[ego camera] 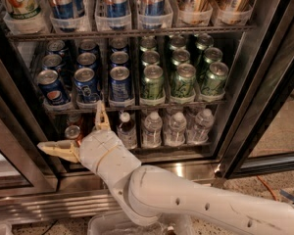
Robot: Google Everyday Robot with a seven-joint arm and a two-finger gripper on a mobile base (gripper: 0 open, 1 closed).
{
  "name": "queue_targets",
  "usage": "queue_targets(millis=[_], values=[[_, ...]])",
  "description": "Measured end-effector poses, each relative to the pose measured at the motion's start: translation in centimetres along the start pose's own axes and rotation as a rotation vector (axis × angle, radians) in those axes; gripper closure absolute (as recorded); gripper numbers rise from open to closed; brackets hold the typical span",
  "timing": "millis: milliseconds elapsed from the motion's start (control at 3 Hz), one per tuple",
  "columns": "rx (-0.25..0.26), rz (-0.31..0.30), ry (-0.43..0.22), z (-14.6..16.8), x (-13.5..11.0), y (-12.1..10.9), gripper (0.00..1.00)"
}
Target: Pick pepsi can from middle shelf of fridge
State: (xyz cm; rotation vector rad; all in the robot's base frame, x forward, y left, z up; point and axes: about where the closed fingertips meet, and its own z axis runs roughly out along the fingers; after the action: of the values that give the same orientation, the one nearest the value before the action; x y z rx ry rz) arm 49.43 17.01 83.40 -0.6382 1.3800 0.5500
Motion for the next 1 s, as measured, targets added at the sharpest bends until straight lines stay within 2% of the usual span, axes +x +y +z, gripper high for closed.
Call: queue_targets(millis=[333, 1000], values=[[0.024, 0.017, 0.003, 0.7, 0.1, 0.7, 0.0], [0.114, 0.042, -0.013, 3.9, 0.3, 3.4, 0.0]])
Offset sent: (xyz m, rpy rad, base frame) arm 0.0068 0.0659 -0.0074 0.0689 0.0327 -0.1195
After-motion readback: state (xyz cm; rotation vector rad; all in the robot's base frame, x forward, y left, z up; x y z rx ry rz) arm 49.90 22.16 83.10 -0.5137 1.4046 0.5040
